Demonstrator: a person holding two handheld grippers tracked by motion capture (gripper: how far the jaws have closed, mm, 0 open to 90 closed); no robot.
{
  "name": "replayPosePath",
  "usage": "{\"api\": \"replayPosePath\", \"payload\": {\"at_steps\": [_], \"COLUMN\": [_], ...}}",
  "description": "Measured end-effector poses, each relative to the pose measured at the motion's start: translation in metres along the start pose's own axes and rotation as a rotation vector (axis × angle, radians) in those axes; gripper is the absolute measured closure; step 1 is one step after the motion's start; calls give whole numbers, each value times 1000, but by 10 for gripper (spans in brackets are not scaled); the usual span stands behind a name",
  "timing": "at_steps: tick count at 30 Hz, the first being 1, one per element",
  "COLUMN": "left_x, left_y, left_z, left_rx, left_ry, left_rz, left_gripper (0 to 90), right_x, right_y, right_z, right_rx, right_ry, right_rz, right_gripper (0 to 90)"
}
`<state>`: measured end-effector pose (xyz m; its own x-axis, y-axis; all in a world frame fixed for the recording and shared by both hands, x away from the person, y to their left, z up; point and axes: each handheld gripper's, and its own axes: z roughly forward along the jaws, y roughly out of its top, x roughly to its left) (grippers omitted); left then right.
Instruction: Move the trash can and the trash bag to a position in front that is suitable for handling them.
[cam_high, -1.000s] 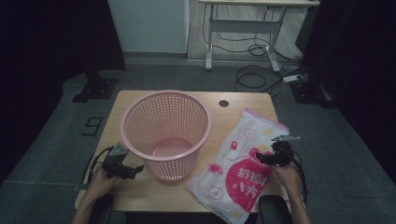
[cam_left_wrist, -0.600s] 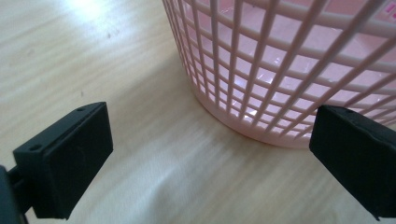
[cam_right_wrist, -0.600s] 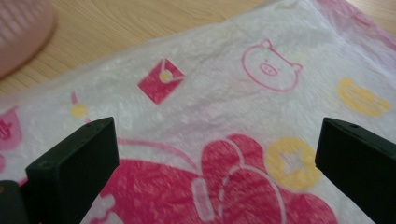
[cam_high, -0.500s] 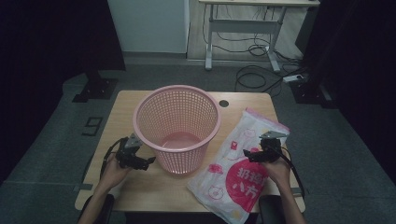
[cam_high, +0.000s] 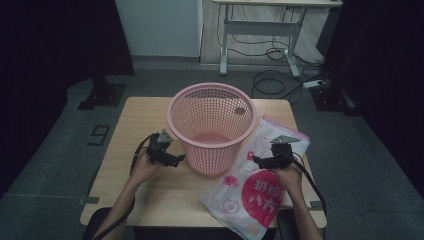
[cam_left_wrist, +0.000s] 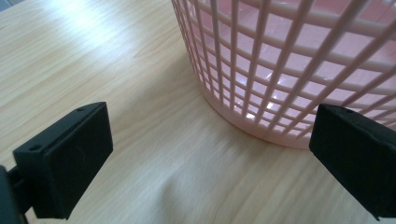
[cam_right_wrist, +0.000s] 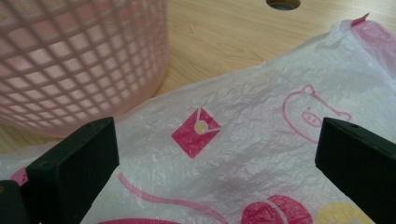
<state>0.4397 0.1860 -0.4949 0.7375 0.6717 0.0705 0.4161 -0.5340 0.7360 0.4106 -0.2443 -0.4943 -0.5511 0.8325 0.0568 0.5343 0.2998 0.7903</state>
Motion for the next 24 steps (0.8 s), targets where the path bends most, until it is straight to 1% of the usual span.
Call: {"api": "replayPosePath", "payload": {"at_steps": [2,5,8,10,11,12,13,14,17,19,20,21,24], "left_x": [-1,0,2,4,5,5,6,7,9,10,10,11,12], "left_y": [0,-8,-23,-35,-41,-41,-52,-57,-69,-75,-75,-78,-81], "left_z": [0,-6,-14,-18,-19,-19,-21,-21,-22,-21,-21,-21,-19], "left_rx": [1,4,15,37,47,47,71,83,92,90,90,91,95], "left_ry": [-4,-3,15,25,30,30,41,44,41,37,37,36,35], "left_rz": [4,-8,-12,-20,-19,-19,-19,-17,-45,-64,-64,-71,-78], "left_gripper": [0,0,0,0,0,0,0,0,0,0,0,0,0], "right_x": [0,-2,-7,-9,-10,-10,-11,-12,-13,-14,-14,-15,-18], "right_y": [-1,-5,-12,-17,-20,-20,-26,-29,-37,-43,-43,-49,-59], "right_z": [0,-3,-1,2,4,4,6,8,12,14,14,15,16], "right_rx": [3,7,33,75,95,95,115,119,133,146,146,160,174], "right_ry": [-3,-12,-16,-13,-13,-13,-11,-5,6,10,10,6,4], "right_rz": [-13,-15,-14,-11,-21,-21,-28,-31,-35,-39,-39,-39,-45], "right_gripper": [0,0,0,0,0,0,0,0,0,0,0,0,0]}}
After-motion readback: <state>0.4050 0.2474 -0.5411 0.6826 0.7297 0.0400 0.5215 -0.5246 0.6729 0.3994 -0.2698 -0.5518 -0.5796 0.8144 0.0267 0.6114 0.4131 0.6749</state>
